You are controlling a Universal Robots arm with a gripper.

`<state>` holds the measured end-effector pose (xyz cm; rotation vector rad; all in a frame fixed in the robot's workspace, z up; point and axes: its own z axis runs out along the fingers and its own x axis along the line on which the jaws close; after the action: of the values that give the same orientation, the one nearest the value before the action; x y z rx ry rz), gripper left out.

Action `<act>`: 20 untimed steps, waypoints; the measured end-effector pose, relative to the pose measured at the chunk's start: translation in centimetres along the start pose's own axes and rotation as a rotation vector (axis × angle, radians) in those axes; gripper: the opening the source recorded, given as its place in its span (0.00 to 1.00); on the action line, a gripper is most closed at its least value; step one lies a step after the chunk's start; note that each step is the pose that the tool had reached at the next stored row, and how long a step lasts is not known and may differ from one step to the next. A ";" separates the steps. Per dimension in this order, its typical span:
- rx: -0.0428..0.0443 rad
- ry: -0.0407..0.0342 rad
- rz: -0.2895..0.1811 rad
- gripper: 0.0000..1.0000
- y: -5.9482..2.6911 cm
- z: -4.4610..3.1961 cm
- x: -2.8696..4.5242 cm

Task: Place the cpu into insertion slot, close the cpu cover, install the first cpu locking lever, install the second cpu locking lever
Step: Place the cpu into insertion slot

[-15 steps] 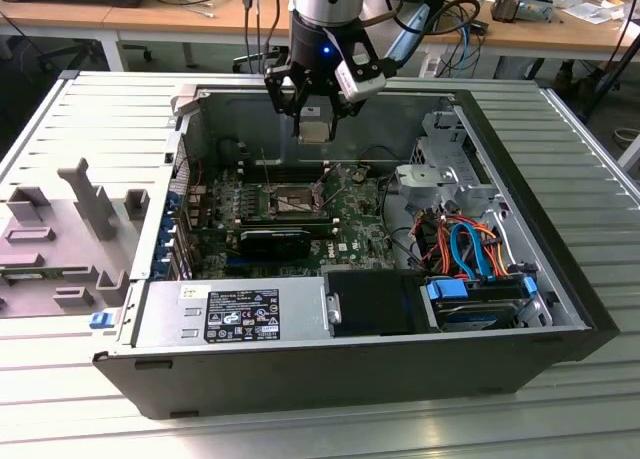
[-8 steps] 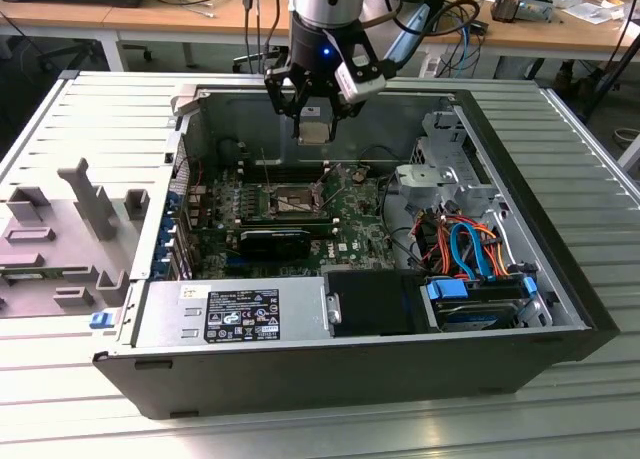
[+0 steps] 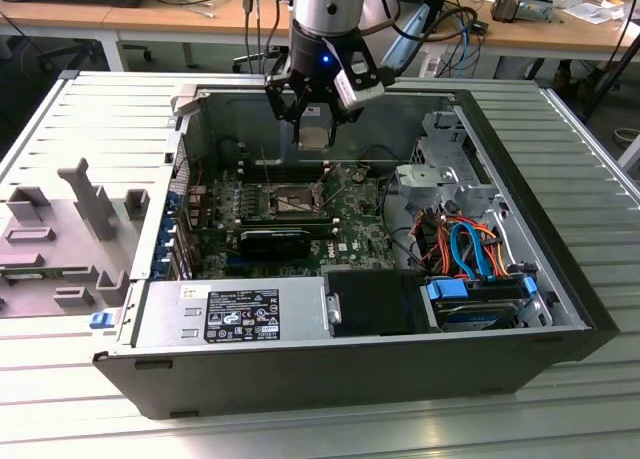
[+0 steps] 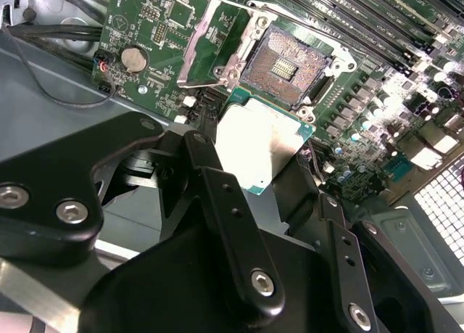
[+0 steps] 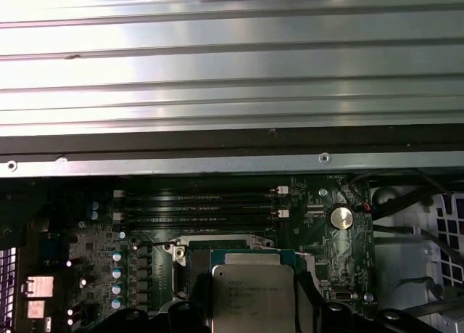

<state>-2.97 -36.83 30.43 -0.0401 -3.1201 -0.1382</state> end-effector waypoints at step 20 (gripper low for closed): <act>0.0000 0.0000 0.000 0.55 -0.08 0.82 -0.01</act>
<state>-2.97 -36.84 29.61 -0.0401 -3.1201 -0.1382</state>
